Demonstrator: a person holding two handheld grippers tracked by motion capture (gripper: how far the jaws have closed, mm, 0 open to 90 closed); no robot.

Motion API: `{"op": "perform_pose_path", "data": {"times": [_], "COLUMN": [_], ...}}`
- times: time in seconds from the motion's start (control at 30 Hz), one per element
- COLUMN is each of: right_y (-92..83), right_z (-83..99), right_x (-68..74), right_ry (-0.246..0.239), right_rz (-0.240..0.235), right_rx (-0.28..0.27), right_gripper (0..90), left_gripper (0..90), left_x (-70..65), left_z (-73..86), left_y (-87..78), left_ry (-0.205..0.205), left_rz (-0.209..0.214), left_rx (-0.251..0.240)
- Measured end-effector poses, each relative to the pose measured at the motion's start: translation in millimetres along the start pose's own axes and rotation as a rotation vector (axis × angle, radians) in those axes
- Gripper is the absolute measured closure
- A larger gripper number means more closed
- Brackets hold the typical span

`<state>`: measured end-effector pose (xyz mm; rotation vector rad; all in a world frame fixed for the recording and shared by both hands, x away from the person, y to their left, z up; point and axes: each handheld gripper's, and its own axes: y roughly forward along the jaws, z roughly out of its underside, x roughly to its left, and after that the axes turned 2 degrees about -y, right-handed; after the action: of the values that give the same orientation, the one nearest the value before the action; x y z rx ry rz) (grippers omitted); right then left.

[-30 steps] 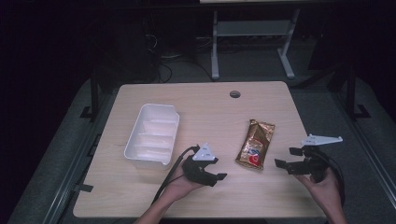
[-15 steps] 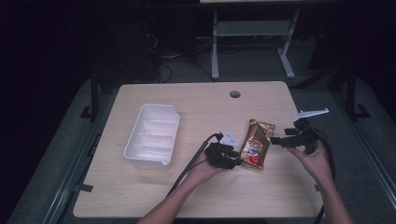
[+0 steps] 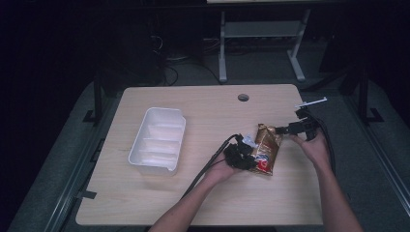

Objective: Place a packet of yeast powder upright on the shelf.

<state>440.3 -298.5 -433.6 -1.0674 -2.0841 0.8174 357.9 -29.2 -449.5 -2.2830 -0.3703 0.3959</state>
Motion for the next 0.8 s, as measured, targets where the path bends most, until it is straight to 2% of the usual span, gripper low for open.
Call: {"op": "perform_pose_path", "data": {"times": [0.1, 0.13, 0.2, 0.23, 0.3, 0.33, 0.43, 0.5, 0.6, 0.67, 0.8], "right_y": [9.1, 11.3, 16.0, 18.7, 23.5, 25.0, 26.9, 23.2, 18.7, 16.7, 13.4], "right_z": [2.4, 3.1, 4.6, 4.7, 5.0, 5.6, 6.0, 5.2, 4.3, 4.2, 2.8], "right_x": [-6.5, -7.7, -9.5, -8.4, -6.6, -6.1, -5.3, -2.2, 3.0, 4.5, 10.1], "right_ry": [0.026, 0.038, 0.048, 0.044, 0.022, 0.026, 0.028, -0.002, -0.042, -0.056, -0.089], "right_rz": [-0.009, -0.019, -0.073, -0.074, -0.077, -0.096, -0.166, -0.172, -0.145, -0.141, -0.138], "right_rx": [0.028, 0.027, 0.025, 0.037, 0.059, 0.057, 0.046, 0.041, 0.033, 0.031, 0.029], "right_gripper": [19.6, 19.7, 23.6, 24.0, 31.9, 34.4, 50.6, 69.3, 81.9, 86.6, 88.8], "left_gripper": [74.2, 74.1, 73.9, 73.9, 73.9, 73.9, 73.9, 73.6, 72.4, 69.7, 64.1], "left_x": [0.5, 0.0, -0.1, 0.1, 0.4, 0.4, 0.4, 0.2, 1.0, 2.5, 7.6], "left_z": [0.0, 0.2, 0.4, 0.6, 0.6, 0.8, 1.4, 1.6, 1.5, 1.5, 2.4], "left_y": [2.6, 3.2, 3.6, 3.8, 4.2, 4.7, 5.1, 5.5, 3.9, 1.7, -2.7], "left_ry": [-0.003, 0.002, 0.003, 0.002, 0.003, 0.001, -0.003, -0.001, -0.003, -0.012, -0.046], "left_rz": [0.006, 0.002, 0.001, 0.001, 0.002, 0.003, 0.002, 0.001, 0.005, 0.007, 0.020], "left_rx": [-0.002, -0.001, 0.001, 0.002, 0.004, 0.003, -0.001, 0.002, 0.003, -0.004, -0.032]}}
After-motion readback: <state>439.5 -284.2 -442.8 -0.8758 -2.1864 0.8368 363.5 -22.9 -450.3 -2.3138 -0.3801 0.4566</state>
